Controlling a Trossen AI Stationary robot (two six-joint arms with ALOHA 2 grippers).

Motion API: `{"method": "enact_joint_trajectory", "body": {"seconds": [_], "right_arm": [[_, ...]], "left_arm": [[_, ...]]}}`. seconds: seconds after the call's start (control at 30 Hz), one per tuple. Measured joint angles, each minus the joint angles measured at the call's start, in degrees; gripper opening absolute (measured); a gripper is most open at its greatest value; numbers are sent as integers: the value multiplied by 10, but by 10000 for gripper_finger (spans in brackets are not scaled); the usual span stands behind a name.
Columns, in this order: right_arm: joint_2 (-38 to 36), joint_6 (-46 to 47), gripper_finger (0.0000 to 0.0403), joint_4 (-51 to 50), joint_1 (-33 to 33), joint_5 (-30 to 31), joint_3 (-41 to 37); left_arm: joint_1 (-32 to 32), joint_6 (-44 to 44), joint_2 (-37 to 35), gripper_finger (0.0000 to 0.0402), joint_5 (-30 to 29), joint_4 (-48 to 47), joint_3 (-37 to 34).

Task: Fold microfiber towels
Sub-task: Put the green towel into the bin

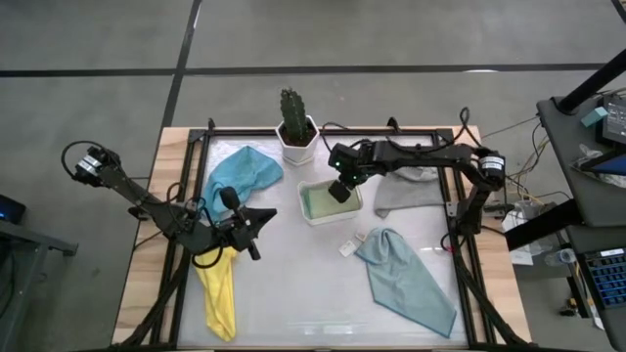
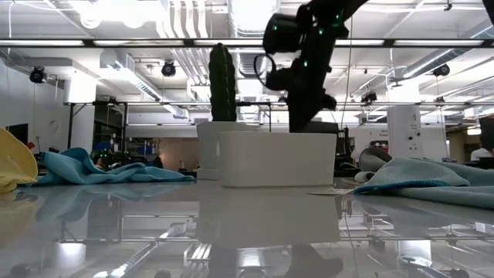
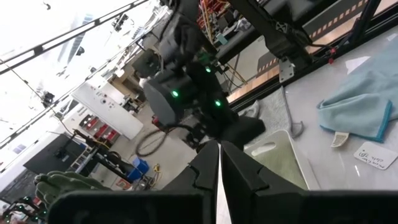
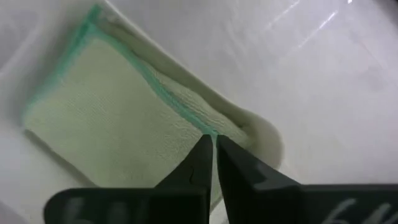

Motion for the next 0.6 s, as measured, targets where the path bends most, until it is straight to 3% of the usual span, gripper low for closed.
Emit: {"method": "enact_joint_trajectory", "body": {"seconds": [0.33, 0.6], "right_arm": [[68, -28, 9, 13, 0, 16, -10], [48, -43, 9, 4, 0, 16, -2]], "left_arm": [[7, 3, 0, 4, 0, -1, 0], [22, 3, 0, 4, 0, -2, 0]]}}
